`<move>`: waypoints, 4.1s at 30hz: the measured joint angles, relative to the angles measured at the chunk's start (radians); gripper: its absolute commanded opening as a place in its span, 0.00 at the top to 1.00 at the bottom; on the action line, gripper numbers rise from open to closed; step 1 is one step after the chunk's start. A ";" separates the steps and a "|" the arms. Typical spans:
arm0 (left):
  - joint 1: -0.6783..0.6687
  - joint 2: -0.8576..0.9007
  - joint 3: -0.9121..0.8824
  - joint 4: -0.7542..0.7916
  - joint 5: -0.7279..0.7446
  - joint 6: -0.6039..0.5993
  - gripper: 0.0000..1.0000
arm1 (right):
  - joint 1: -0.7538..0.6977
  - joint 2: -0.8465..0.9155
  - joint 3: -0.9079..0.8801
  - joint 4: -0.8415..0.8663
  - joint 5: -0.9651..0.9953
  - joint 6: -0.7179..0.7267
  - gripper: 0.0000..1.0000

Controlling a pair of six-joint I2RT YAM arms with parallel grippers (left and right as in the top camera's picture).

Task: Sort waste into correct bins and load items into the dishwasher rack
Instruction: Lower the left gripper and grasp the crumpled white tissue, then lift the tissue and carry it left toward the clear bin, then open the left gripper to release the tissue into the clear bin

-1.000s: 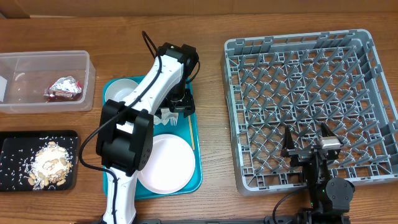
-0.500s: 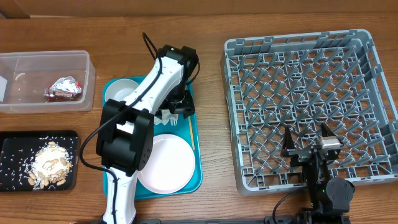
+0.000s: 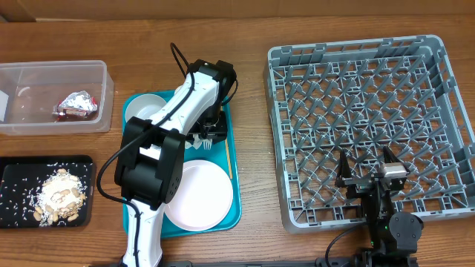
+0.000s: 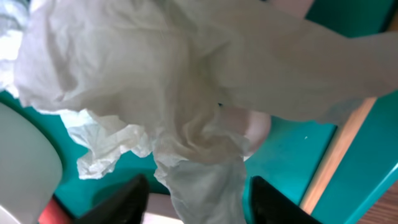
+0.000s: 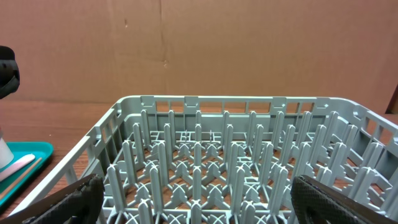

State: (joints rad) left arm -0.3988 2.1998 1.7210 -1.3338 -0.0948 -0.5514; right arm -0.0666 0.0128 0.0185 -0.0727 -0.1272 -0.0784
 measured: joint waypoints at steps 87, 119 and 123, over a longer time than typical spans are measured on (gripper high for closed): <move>0.924 -0.310 0.066 0.253 0.200 0.144 0.00 | 0.000 0.000 0.000 0.000 0.000 0.000 0.00; 0.896 -0.384 -0.205 0.249 0.002 0.324 0.00 | 0.000 0.000 0.000 0.000 0.000 0.000 0.00; 0.896 -0.384 -0.277 0.349 -0.109 0.360 0.00 | 0.000 0.000 0.000 0.000 0.001 0.000 0.00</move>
State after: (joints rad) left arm 0.4973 1.8156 1.4441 -0.9844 -0.2043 -0.1917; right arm -0.0666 0.0128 0.0185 -0.0727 -0.1265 -0.0788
